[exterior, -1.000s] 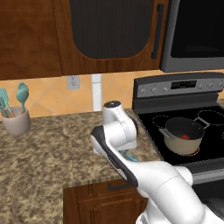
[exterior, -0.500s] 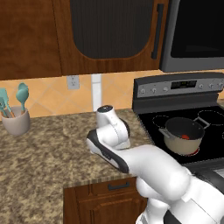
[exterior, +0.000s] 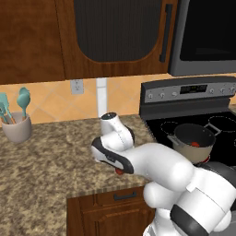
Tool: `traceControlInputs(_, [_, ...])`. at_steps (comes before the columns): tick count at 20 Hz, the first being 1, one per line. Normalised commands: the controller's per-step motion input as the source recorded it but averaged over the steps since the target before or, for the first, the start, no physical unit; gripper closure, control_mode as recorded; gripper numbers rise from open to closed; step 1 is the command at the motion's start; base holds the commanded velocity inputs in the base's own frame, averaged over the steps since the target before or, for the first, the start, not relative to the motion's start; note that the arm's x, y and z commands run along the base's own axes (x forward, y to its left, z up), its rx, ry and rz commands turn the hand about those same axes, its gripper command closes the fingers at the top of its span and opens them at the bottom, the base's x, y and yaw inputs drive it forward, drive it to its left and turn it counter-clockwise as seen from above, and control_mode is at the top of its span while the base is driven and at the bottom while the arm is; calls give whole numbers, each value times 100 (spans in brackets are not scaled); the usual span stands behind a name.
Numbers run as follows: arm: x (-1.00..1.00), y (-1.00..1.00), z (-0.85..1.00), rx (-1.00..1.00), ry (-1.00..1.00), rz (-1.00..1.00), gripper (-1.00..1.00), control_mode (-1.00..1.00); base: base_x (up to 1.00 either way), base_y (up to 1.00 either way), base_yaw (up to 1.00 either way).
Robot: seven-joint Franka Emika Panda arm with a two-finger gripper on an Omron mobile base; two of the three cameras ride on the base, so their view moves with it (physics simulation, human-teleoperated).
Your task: Put the tomato and bell pepper in the pot. Retrieve the spatula and lightly stir the vegetables in the pot.
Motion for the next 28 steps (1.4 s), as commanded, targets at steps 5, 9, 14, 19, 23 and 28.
traceControlInputs(5, [-5, -19, -1, 0, 0, 0, -100, -100, 0, 0, 0])
traceControlInputs(9, [-2, -5, -19, 0, 0, 0, -100, -100, 0, 0, 0])
traceControlInputs(14, [0, -1, -22, 0, 0, 0, -100, -100, 0, 0, 0])
traceControlInputs(19, [0, -6, -12, 0, 2, 0, -100, -100, 0, 0, 0])
traceControlInputs(23, [1, -2, -21, 0, 2, 0, -100, -100, 0, 0, 0])
traceControlInputs(28, [0, -6, -15, 1, 5, 0, -100, -100, 0, 0, 0])
